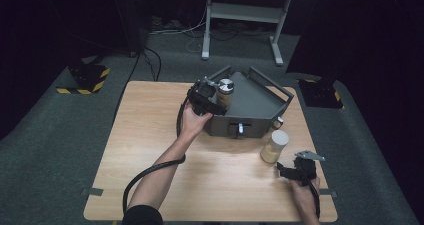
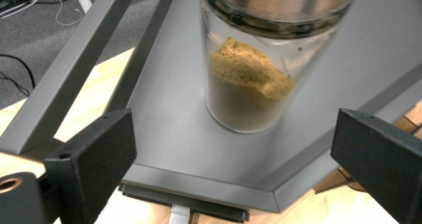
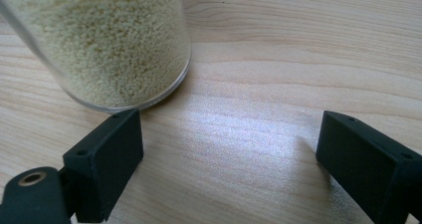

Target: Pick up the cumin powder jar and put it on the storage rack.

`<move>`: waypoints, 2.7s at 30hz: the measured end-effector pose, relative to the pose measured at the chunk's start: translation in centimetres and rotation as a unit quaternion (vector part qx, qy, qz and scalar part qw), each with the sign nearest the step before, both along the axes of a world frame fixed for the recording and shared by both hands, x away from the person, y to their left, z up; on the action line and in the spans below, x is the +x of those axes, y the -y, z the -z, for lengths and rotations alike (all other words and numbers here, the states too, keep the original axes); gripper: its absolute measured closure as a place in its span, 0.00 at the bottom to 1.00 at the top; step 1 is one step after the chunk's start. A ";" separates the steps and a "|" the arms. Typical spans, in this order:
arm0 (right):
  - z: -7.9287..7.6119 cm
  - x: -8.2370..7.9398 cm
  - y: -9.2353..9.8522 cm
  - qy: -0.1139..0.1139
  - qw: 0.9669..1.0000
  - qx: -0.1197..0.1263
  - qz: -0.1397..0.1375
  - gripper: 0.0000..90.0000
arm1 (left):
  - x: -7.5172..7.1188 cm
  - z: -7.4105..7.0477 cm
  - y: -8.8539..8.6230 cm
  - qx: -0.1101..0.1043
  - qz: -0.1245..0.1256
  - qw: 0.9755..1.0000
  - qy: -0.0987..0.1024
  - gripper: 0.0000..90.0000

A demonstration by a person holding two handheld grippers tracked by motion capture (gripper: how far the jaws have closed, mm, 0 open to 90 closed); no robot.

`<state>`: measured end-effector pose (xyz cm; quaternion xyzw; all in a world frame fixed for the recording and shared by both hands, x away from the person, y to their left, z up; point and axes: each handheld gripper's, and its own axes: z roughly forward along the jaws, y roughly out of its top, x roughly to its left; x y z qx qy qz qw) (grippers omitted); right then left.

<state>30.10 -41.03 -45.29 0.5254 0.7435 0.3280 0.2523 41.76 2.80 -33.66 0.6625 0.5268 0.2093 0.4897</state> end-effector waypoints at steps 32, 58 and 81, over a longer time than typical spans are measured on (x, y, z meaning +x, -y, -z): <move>0.0 0.0 0.0 0.000 1.000 -0.002 -0.001 0.12 | -6.4 -0.3 -3.1 -0.054 0.010 0.998 0.023 0.04; 0.0 -0.1 0.0 0.002 1.000 -0.003 -0.002 0.12 | -10.3 2.4 -4.7 -0.087 0.032 0.996 0.018 0.05; 0.0 0.0 0.0 0.000 1.000 -0.001 -0.002 0.12 | -11.4 7.9 -3.9 -0.059 0.022 0.998 -0.013 0.05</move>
